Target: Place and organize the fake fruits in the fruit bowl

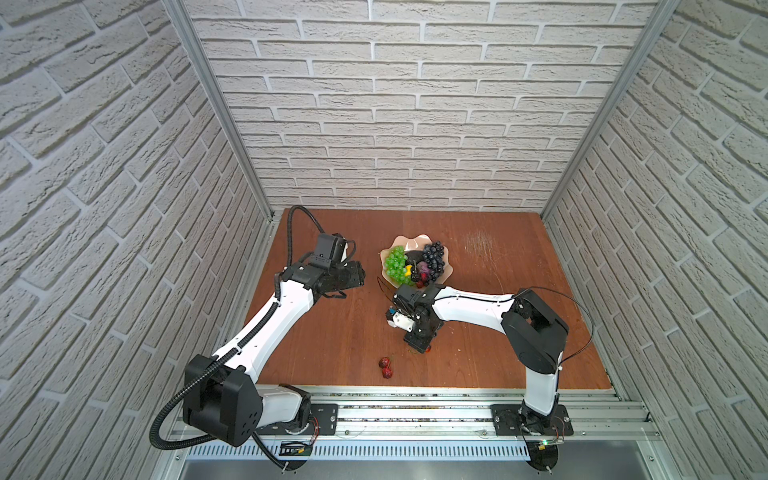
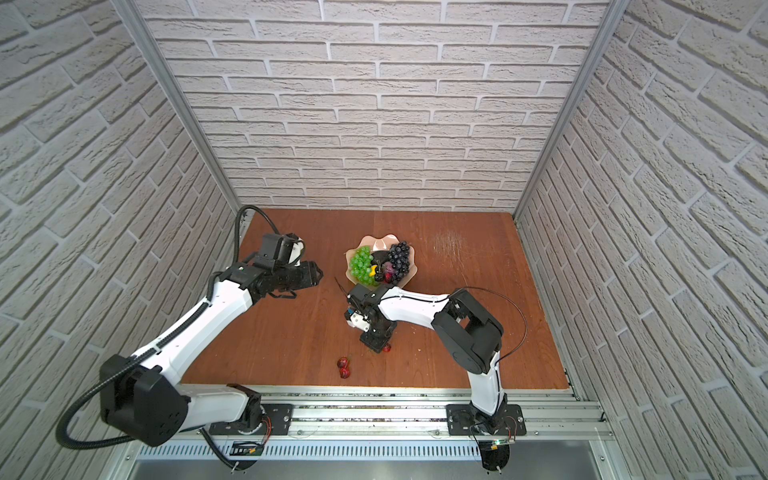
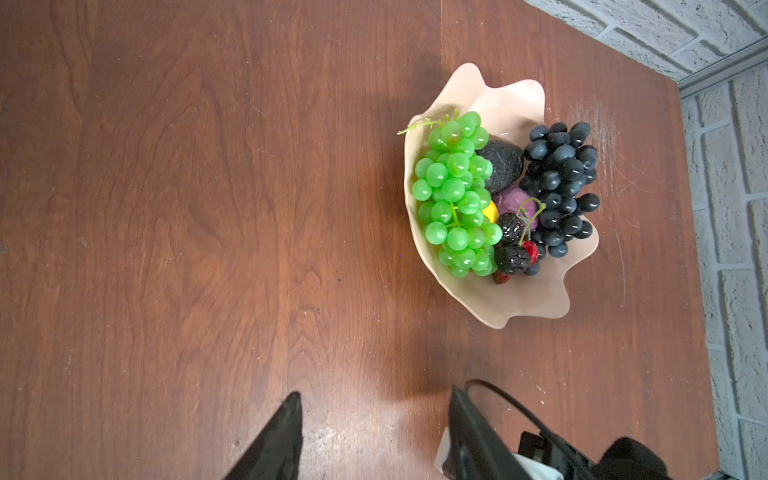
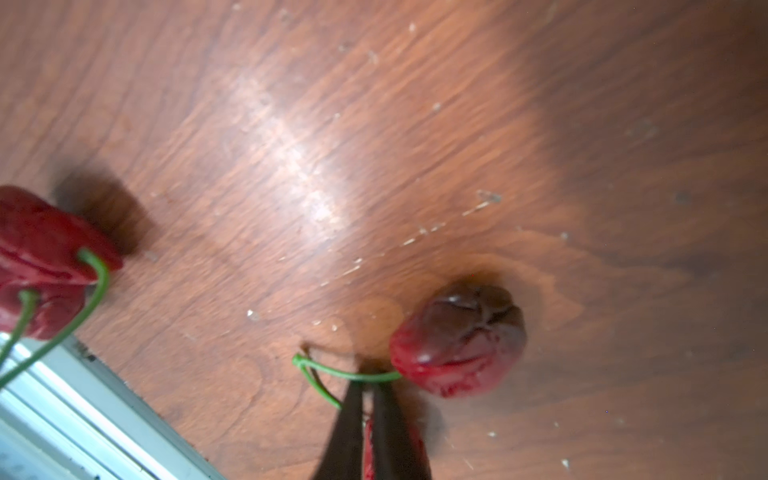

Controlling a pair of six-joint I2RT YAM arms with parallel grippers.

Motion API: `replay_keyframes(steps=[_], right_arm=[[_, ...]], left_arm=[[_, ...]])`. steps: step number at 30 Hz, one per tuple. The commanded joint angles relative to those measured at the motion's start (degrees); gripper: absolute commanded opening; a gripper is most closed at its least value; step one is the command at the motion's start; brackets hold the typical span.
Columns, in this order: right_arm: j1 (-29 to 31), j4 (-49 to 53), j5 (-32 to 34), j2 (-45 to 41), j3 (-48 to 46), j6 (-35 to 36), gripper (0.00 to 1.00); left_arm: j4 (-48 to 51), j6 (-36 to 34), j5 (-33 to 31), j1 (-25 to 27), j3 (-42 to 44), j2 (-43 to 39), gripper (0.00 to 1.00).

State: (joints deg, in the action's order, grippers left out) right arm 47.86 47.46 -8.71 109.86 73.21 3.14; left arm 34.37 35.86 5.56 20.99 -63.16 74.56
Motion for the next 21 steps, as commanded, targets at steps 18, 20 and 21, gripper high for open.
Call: replay_keyframes(steps=[18,20,21], right_arm=[[1.29,-0.88,-5.39,-0.55,0.57,-6.42,0.44],[2.09,-0.83,-4.41,0.02,0.68,-6.34,0.44],[2.41,-0.79,-3.74,0.37,0.71,-6.3,0.44]], left_arm=[[0.87,-0.7,-0.96,-0.42,-1.35,-0.48,0.57],[0.87,-0.79,-0.97,-0.43,-1.35,-0.47,0.57],[0.89,-0.85,-1.03,-0.47,-1.42,-0.5,0.57]])
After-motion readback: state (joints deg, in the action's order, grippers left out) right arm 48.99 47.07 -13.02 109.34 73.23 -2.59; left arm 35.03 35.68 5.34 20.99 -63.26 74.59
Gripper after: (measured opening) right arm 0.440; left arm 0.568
